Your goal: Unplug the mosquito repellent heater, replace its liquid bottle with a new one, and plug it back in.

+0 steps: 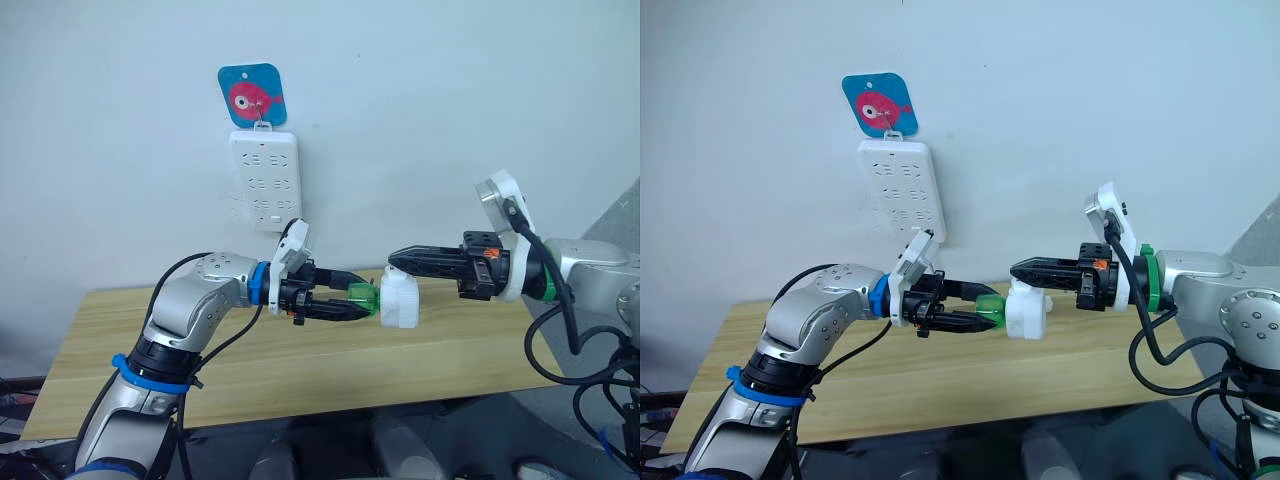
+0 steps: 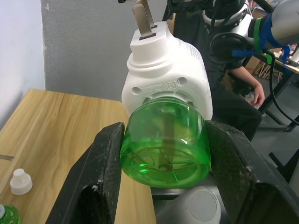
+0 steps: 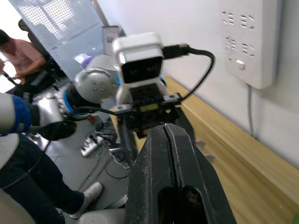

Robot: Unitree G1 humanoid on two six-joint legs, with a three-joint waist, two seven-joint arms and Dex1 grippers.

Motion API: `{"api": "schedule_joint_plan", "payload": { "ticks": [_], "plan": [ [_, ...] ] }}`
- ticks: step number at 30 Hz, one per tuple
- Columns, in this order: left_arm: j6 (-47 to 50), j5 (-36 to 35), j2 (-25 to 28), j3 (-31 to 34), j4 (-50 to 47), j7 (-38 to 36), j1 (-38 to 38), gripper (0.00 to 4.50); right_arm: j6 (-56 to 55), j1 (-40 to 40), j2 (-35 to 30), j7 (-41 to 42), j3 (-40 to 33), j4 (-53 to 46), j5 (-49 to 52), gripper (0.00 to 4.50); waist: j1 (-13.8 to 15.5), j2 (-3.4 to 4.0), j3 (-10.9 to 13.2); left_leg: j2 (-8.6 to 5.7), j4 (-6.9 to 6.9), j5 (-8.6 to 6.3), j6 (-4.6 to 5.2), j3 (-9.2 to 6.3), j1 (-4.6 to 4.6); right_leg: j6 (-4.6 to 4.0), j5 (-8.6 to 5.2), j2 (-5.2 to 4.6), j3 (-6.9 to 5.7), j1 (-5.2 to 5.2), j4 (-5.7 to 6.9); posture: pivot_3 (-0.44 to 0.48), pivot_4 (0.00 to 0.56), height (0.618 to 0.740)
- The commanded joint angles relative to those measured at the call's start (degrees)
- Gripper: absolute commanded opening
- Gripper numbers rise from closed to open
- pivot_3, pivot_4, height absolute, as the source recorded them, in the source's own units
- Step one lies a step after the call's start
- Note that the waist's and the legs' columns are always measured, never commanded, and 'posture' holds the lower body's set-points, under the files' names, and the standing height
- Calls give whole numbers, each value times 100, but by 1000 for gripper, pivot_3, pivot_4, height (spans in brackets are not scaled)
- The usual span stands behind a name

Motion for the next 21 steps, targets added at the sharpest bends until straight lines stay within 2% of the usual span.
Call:
{"api": "schedule_joint_plan", "payload": {
  "ticks": [1,13,21],
  "plan": [
    [-33,-131,72,76,-331,-139,-99,2344,-81,-43,-17,100,100,-23,-328,0,0,0,0,0,0,0,0,0,0,0,0,0,0,-1,0,-230,63,733],
    [148,-313,145,184,-563,-118,-83,2344,-117,34,-134,749,359,46,-1085,0,4,0,0,0,-1,0,0,0,0,0,0,0,0,-1,-1,-216,60,733],
    [728,-870,165,440,-609,1,-170,2344,-204,156,192,414,143,483,-1388,0,5,0,0,0,0,0,0,-1,0,0,0,0,-1,0,0,-218,57,733]
  ]
}}
